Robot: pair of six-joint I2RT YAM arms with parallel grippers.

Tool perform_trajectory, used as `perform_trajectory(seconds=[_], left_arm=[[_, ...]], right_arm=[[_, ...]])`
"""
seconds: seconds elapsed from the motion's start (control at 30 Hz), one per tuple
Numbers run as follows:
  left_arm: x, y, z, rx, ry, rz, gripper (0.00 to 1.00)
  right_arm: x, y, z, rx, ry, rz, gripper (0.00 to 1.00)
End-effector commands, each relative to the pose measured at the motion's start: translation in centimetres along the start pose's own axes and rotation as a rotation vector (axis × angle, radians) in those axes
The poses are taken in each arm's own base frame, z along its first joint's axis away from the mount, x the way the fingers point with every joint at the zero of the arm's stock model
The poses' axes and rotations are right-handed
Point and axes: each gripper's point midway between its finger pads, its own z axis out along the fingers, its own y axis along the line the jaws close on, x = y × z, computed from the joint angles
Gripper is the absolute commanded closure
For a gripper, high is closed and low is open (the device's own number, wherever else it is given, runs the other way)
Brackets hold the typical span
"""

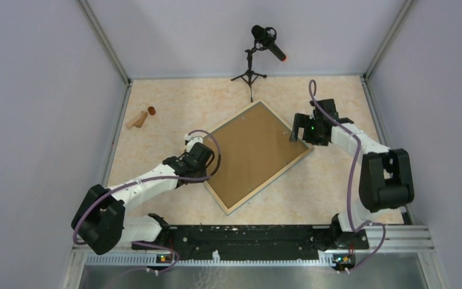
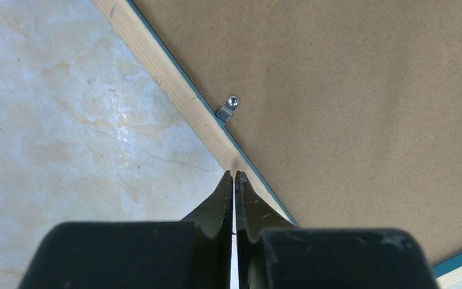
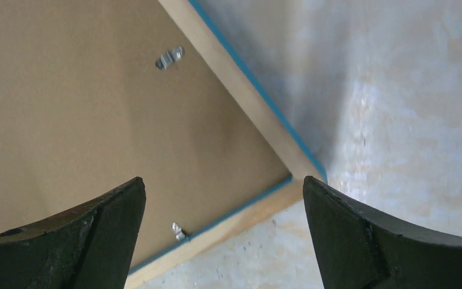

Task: Put the photo into the frame
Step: Adjust the photo frame at the center of the board.

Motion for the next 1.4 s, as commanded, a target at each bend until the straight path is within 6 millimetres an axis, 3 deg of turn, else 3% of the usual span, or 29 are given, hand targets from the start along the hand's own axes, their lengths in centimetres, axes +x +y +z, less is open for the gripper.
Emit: perform_trajectory(seconds=[0.0,0.13,0.2,0.27,0.37,0.47,0.53,0.67,0.77,0.83,0.97,1.03,1.13,1.2,1.37], left_arm=[[0.4,0.5,-0.2,-0.033,0.015,-0.096,0.86],[0.9,0.2,-0.8,0.006,0.006,-0.207,0.53],[1.1,0.2,-0.9,0.019,-0.008,-0.250,0.38],[1.0,0.2,-0.7,0.030,-0.030,-0.269,0.29],[0.6,0.0,-0.1,0.032,-0.051,-0.272,0.19],[0.1,-0.8,0.4,0.050,-0.052,-0.276,0.21],[-0.1,-1.1,0.9,0.059,-0.056,-0.285,0.25],[-0.5,-0.9,1.7,0.031,-0.068,-0.317,0.46],[-0.9,-1.0,2.0,0.031,-0.084,-0.341,0.55],[-1.1,-1.0,2.1,0.034,-0.094,-0.352,0.58],[-1.4,-1.2,2.6,0.050,-0.091,-0.342,0.67],[-1.2,-1.2,3.0,0.047,-0.073,-0.333,0.71],[-0.8,-0.8,3.4,0.040,-0.049,-0.340,0.80],[-0.6,-0.6,3.5,0.053,-0.041,-0.343,0.81],[0.1,-0.3,3.8,0.092,-0.023,-0.360,0.80]], right_arm=[[-5.8,1.7,2.0,-0.060,-0.076,-0.060,0.02],[-6.9,0.6,4.6,0.005,-0.044,-0.089,0.04],[-6.6,-0.2,5.6,0.042,-0.027,-0.088,0.14],[-6.0,-0.5,6.3,0.049,-0.012,-0.088,0.27],[-4.8,-0.8,6.7,0.045,-0.012,-0.071,0.37],[-3.1,-2.0,6.8,0.090,-0.005,-0.038,0.41],[-1.7,-3.0,6.7,0.139,-0.008,0.005,0.52],[2.8,-4.7,5.7,0.190,-0.005,0.120,0.74],[6.0,-3.8,4.4,0.122,-0.009,0.222,0.92],[8.3,-2.8,3.2,0.057,0.004,0.283,0.95],[10.6,-0.7,-0.2,-0.062,-0.052,0.338,0.88],[11.0,-0.3,-1.3,-0.092,-0.068,0.349,0.74],[9.8,-0.5,-2.5,-0.074,-0.100,0.305,0.45],[9.1,-1.2,-2.7,-0.014,-0.087,0.271,0.28],[7.3,-1.2,-1.6,0.064,0.033,0.235,0.02]])
